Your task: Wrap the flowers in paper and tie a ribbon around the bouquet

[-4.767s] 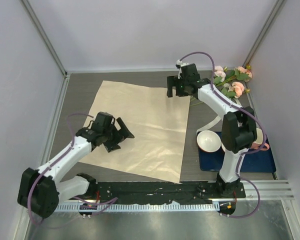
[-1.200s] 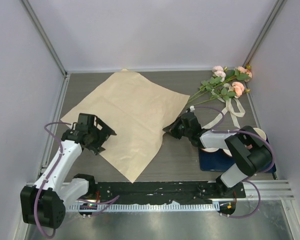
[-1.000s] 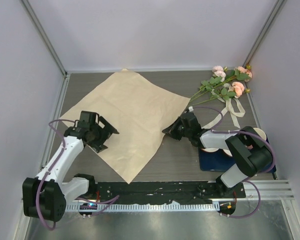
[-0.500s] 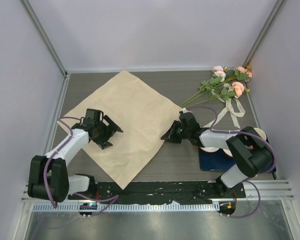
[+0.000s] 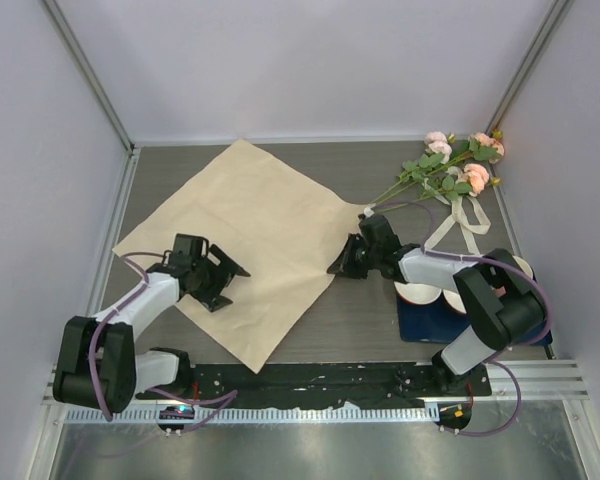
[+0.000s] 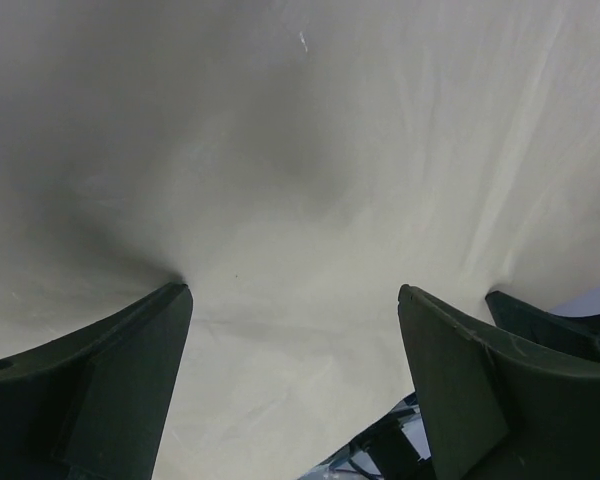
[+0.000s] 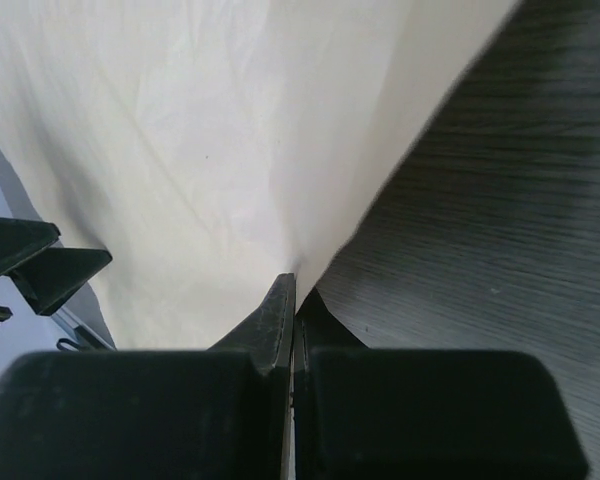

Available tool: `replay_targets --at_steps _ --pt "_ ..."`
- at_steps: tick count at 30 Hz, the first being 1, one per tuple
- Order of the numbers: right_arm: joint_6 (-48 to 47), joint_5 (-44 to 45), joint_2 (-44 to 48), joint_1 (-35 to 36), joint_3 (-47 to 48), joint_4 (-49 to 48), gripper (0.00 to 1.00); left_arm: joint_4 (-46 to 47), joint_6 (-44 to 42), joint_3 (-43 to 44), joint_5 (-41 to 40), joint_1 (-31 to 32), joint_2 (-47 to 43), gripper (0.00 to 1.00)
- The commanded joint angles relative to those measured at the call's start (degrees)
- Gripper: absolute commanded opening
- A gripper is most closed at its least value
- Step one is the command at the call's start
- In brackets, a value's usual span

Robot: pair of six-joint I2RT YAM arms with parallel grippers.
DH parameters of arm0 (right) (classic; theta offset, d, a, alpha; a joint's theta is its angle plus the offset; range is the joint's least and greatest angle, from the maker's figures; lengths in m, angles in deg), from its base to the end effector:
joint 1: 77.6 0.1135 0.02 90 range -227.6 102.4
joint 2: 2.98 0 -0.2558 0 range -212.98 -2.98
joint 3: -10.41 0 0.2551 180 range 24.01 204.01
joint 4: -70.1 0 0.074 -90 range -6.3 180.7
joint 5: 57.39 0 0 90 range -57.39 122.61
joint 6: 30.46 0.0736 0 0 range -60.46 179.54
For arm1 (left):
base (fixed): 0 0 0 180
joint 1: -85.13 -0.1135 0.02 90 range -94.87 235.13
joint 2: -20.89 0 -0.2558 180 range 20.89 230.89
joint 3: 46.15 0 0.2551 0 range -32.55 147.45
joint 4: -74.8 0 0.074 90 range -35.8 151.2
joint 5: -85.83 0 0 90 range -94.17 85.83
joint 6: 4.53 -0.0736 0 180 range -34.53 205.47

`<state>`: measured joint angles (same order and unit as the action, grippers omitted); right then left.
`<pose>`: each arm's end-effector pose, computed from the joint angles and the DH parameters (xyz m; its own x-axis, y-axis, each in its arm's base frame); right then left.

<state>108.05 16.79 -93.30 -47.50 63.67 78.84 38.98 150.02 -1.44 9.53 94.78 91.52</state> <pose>0.2719 0.1808 0.1117 -0.8955 0.3139 -0.3155 0.0360 0.7576 0.6517 0.2273 -0.0563 0.1151 -0.6200 -0.7844 -0.0151 -0.6666 0.5368 -0.5172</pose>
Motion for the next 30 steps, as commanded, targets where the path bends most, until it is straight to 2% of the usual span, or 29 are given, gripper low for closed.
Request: replay_targets --at_steps 1,3,4,5,8,11,14,16,18,20,24,30 --pt "-7.27 4.02 0.94 -2.68 3.75 7.12 0.01 -0.19 0.57 -3.51 -0.95 0.81 -1.72 0.91" --pt "-9.48 7.88 3.74 -4.08 6.03 15.38 0.15 -0.28 1.18 -5.44 -0.69 1.07 -3.03 0.91" --pt "-11.4 11.04 4.97 -6.79 6.48 19.06 0.25 -0.2 1.62 -5.97 -0.51 1.16 -4.52 0.91" --pt "-11.86 12.11 7.51 -8.38 7.01 20.58 0.45 -0.28 1.71 -6.5 0.01 1.25 -5.58 0.91" --pt "-11.25 13.09 8.58 -19.0 10.25 23.41 0.71 -1.68 0.23 -4.67 0.81 1.42 -8.65 0.94" --pt "-8.54 15.63 4.38 -25.26 15.78 21.92 0.81 -2.04 -1.53 -1.6 3.78 1.42 -11.21 0.97" --pt "-4.76 15.64 -5.89 -29.12 24.21 20.95 0.78 -0.38 -3.98 1.91 7.65 1.6 -12.36 0.97" --pt "-2.03 15.29 -11.85 -31.15 28.8 19.12 0.76 0.24 -5.92 3.86 13.01 1.78 -13.06 0.98" --pt "0.78 13.62 -14.34 -32.83 29.94 15.86 0.66 0.07 -8.64 6.23 16.26 2.12 -14.46 0.99" --pt "1.85 14.76 -17.33 -33.09 31.0 15.32 0.6 0.16 -9.88 7.46 17.59 2.21 -16.04 1.0" --pt "4.92 15.29 -19.8 -33.1 30.3 12.52 0.6 0.16 -10.94 8.44 19.97 2.3 -19.64 1.0" --pt "4.48 19.16 -25.51 -33.18 33.72 9.35 0.48 -1.33 -12.61 9.76 20.76 2.48 -19.66 1.0"
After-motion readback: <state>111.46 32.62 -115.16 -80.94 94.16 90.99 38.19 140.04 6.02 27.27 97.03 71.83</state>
